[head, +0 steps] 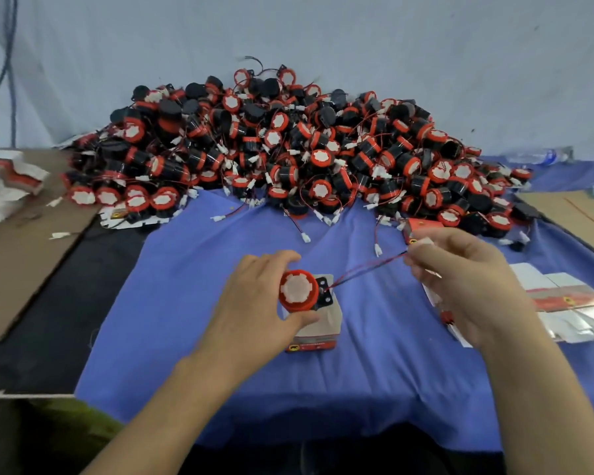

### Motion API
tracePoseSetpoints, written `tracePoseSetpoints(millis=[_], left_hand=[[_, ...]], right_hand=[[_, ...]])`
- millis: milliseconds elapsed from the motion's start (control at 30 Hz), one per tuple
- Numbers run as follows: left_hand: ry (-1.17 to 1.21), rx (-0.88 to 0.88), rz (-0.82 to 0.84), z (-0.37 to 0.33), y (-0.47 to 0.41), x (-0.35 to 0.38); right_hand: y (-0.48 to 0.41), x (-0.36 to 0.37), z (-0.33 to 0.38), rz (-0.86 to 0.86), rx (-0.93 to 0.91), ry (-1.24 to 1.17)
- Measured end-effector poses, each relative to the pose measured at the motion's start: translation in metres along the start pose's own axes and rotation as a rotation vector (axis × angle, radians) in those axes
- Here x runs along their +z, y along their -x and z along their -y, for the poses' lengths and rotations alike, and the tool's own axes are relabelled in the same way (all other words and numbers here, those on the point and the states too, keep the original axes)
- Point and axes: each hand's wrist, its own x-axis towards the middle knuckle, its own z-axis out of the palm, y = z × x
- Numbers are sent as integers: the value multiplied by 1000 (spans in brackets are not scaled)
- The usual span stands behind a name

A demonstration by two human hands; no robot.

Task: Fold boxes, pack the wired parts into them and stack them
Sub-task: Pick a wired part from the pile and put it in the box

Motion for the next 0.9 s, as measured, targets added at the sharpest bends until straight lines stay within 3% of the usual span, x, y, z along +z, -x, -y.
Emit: tracePoseSetpoints(millis=[100,233,367,633,900], left_hand=[[-144,67,6,0,1,10],[-234,117,46,4,10,31],[-302,157,25,10,25,55],[-458,58,-58,14,34,72],[-247,-98,-129,12,24,67]], right_hand=[[1,24,0,-28,-187,97],[4,55,-10,109,-303,316],[3,68,-24,181,-282,435],[-1,78,-38,183,-265,436],[-2,77,-44,174,-272,459]])
